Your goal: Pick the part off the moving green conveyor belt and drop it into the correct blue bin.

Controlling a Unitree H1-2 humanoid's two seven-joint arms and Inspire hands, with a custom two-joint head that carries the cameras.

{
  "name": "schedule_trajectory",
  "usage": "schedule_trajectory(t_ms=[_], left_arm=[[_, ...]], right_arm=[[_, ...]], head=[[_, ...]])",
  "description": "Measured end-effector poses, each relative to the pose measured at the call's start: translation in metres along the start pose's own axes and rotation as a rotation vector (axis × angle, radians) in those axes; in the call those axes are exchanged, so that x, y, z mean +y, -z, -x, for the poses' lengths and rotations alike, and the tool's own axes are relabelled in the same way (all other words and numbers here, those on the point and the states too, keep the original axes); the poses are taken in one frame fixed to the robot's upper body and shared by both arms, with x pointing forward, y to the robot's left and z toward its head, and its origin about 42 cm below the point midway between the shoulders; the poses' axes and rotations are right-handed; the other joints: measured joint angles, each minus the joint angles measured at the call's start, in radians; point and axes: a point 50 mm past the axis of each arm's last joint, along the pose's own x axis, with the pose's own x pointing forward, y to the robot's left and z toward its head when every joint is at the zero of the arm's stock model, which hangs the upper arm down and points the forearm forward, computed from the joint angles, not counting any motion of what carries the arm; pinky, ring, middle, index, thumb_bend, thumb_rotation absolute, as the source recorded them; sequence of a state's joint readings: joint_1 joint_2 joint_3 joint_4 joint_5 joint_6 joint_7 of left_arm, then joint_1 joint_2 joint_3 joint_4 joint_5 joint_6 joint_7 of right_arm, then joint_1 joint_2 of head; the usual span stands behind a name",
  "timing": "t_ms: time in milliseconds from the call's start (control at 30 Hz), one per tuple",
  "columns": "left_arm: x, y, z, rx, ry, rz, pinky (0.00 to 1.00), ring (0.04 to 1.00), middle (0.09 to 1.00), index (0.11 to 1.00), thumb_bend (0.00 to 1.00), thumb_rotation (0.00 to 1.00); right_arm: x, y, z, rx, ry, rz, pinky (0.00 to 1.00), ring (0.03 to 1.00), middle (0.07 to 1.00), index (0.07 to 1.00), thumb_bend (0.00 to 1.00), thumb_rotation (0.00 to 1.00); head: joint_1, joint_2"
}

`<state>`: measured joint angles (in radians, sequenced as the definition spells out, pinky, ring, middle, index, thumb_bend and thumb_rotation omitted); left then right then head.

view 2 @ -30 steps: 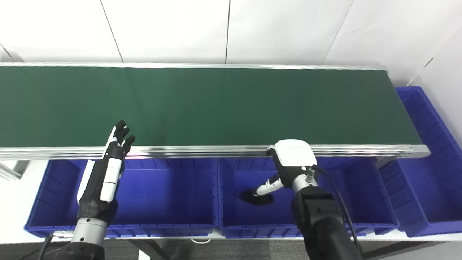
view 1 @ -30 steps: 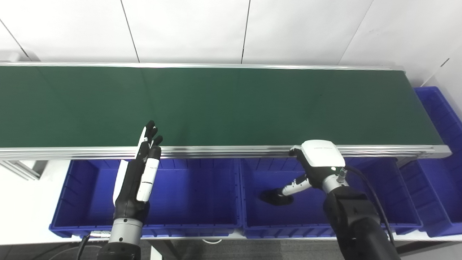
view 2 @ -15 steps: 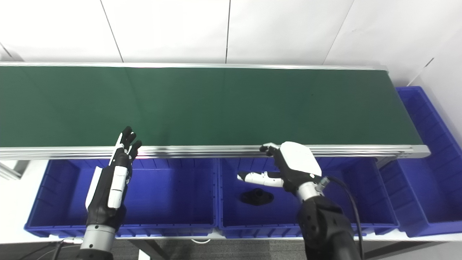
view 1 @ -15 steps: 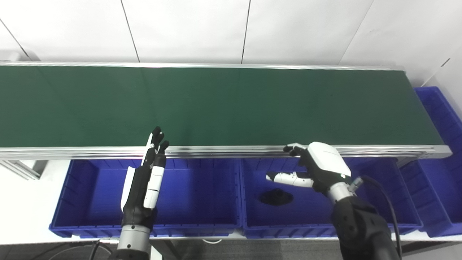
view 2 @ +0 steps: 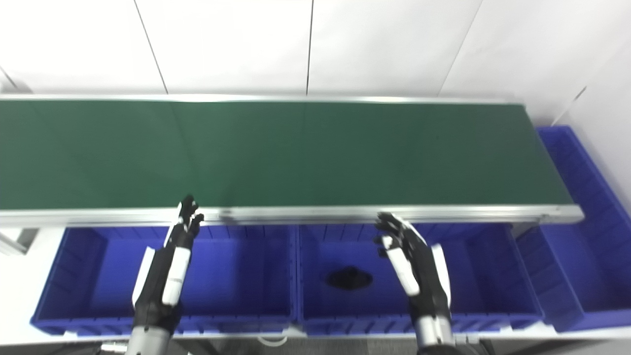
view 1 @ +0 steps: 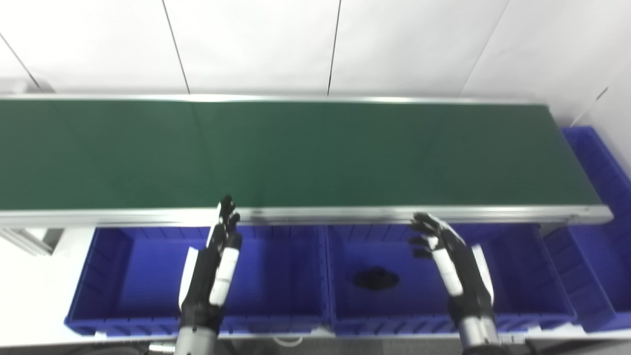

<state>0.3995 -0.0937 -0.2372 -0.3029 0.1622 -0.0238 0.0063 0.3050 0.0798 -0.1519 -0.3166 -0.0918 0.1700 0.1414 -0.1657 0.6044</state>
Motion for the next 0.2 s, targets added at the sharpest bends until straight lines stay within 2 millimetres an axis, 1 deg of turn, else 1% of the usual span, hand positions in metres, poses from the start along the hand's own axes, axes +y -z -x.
schedule_trajectory(t_ms=[33, 67, 100, 167, 200], left_arm=[[0.000, 0.000, 0.000, -0.001, 0.000, 0.000, 1.00, 0.978, 1.000, 1.000, 0.59, 0.99], [0.000, -0.001, 0.000, -0.003, 0.000, 0.000, 1.00, 0.976, 1.000, 1.000, 0.59, 0.99], [0.000, -0.001, 0.000, -0.005, -0.001, -0.001, 1.00, 0.978, 1.000, 1.000, 0.60, 0.99], [0.001, -0.004, 0.000, -0.014, -0.003, -0.001, 1.00, 0.976, 1.000, 1.000, 0.61, 1.00], [0.002, -0.006, 0.000, -0.020, -0.004, -0.002, 1.00, 0.975, 1.000, 1.000, 0.61, 1.00]], right_arm=[[0.000, -0.001, -0.002, -0.009, -0.003, -0.025, 0.73, 0.753, 0.791, 0.788, 0.82, 0.85], [0.001, -0.003, -0.004, -0.018, -0.006, -0.044, 0.73, 0.759, 0.795, 0.790, 0.83, 0.85], [0.002, -0.005, -0.007, -0.026, -0.005, -0.058, 0.73, 0.767, 0.801, 0.794, 0.84, 0.86], [0.004, -0.008, -0.011, -0.039, -0.002, -0.073, 0.74, 0.775, 0.808, 0.799, 0.85, 0.86], [0.005, -0.009, -0.012, -0.043, -0.002, -0.074, 0.74, 0.779, 0.814, 0.802, 0.84, 0.85]], head=[[0.000, 0.000], [-0.002, 0.009], [-0.011, 0.029], [-0.011, 0.029], [-0.017, 0.038]])
